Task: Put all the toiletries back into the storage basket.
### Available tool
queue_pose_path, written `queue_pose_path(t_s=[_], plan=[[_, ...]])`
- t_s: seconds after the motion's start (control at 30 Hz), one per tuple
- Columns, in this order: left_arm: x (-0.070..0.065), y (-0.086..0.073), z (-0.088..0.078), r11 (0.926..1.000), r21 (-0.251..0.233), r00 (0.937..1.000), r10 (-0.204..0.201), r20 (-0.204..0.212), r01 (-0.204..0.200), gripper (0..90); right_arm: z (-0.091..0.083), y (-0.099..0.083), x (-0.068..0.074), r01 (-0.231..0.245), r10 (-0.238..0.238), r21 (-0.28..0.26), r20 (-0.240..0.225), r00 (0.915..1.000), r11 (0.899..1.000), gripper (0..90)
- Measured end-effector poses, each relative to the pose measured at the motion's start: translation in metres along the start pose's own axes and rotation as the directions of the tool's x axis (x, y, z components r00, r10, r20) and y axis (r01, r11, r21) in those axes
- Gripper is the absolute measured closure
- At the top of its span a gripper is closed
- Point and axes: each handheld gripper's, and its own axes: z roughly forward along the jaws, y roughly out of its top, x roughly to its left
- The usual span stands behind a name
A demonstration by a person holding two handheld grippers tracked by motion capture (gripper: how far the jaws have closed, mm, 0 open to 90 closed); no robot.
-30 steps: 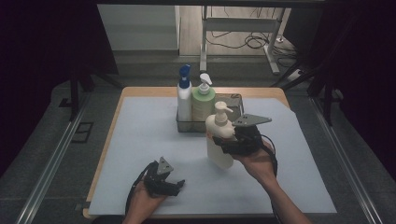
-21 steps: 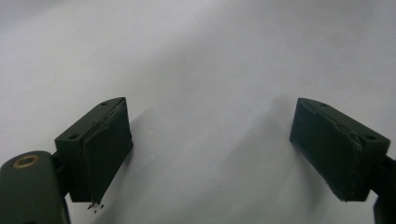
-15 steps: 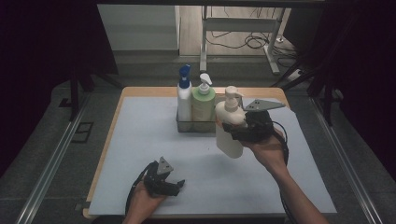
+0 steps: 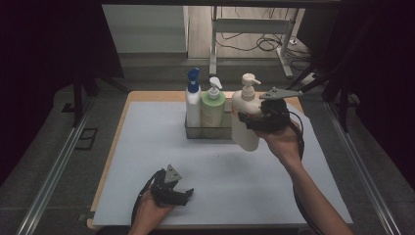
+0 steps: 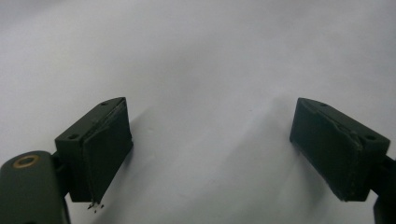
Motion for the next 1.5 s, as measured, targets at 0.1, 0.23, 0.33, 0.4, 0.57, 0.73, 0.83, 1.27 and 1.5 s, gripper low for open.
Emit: queue_pose_path(t_s=[0.1, 0.23, 0.33, 0.4, 0.57, 0.73, 0.83, 1.27, 1.5], plan=[[0.0, 0.0, 0.0, 1.0, 0.0, 1.0, -0.003, 0.0, 0.003, 12.4, 0.004, 0.005, -0.005, -0.005, 0.005, -0.006, 0.018, 0.9998, 1.0, 37.6], [0.0, 0.0, 0.0, 1.0, 0.0, 1.0, 0.0, 0.0, 0.0, 12.4, 0.01, 0.011, -0.01, -0.014, 0.014, -0.006, 0.04, 0.9991, 1.0, 37.6], [0.0, 0.0, 0.0, 1.0, 0.0, 1.0, -0.001, 0.0, 0.001, 12.4, 0.015, 0.014, -0.015, -0.025, 0.025, -0.015, 0.052, 0.9983, 1.0, 37.6], [0.0, 0.0, 0.0, 1.0, -0.002, 1.0, 0.0, -0.001, 0.0, 12.4, 0.02, 0.016, -0.019, -0.031, 0.032, -0.018, 0.059, 0.9977, 0.999, 37.6], [0.0, 0.0, 0.0, 1.0, -0.006, 1.0, -0.005, -0.001, 0.005, 12.4, 0.031, 0.021, -0.026, -0.044, 0.046, -0.022, 0.081, 0.9957, 0.999, 37.6], [0.0, 0.0, 0.0, 1.0, -0.006, 1.0, -0.006, 0.0, 0.006, 12.4, 0.042, 0.025, -0.032, -0.057, 0.06, -0.032, 0.093, 0.9938, 0.998, 37.6], [0.0, 0.0, 0.001, 1.0, -0.007, 1.0, -0.005, -0.001, 0.005, 12.4, 0.048, 0.029, -0.034, -0.064, 0.068, -0.037, 0.102, 0.9925, 0.997, 37.6], [0.0, 0.0, 0.001, 1.0, -0.008, 1.0, -0.006, 0.0, 0.006, 12.4, 0.076, 0.037, -0.042, -0.073, 0.079, -0.052, 0.124, 0.9891, 0.996, 37.6], [0.0, 0.0, 0.001, 1.0, -0.007, 1.0, -0.007, 0.0, 0.007, 12.4, 0.094, 0.036, -0.046, -0.074, 0.081, -0.051, 0.146, 0.9859, 0.996, 37.7]])
